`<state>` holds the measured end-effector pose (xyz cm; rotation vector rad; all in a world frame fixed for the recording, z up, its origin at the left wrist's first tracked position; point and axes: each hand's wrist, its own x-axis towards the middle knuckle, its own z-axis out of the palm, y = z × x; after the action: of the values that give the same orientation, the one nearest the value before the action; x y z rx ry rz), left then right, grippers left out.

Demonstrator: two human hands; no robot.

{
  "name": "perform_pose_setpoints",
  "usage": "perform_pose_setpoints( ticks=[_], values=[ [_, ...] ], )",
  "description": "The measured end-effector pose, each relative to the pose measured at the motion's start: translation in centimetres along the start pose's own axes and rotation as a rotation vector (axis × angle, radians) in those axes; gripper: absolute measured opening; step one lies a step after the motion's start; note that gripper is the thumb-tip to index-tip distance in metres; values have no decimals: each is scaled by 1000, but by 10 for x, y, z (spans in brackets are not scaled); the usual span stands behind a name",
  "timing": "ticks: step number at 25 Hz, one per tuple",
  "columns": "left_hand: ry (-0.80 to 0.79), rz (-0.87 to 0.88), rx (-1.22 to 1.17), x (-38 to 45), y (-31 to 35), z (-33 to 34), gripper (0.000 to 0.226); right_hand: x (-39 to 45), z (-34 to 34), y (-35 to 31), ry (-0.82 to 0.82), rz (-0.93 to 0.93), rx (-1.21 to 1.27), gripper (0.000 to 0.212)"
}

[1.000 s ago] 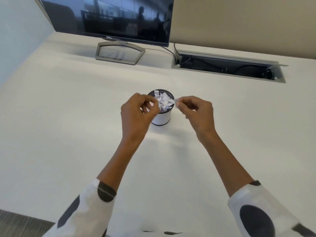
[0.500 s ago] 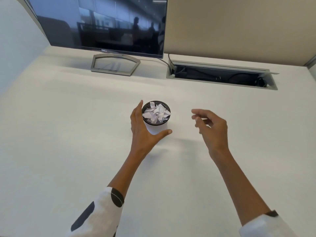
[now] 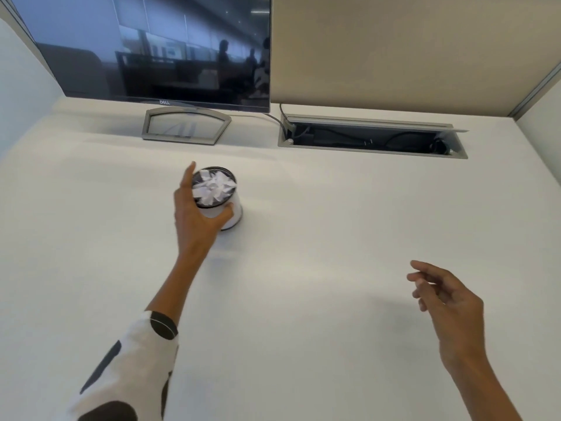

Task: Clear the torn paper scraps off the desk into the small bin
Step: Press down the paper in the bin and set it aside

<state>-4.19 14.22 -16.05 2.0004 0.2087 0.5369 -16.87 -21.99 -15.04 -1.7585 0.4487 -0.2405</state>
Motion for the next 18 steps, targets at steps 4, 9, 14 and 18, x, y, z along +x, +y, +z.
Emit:
perform_pose_setpoints(
  ticks=[4, 9, 14, 18],
  values=[
    [107, -50, 124, 24, -18, -27, 90, 1, -20, 9, 56, 20, 7, 33],
    [126, -101, 218, 32, -34, -40, 91, 6, -23, 14, 71, 14, 23, 34],
    [31, 93, 541, 28, -35, -46, 98, 8, -23, 17, 73, 25, 75, 31],
    [-117, 428, 875, 24, -33, -50, 80, 5, -25, 16, 140, 33, 145, 22]
  ],
)
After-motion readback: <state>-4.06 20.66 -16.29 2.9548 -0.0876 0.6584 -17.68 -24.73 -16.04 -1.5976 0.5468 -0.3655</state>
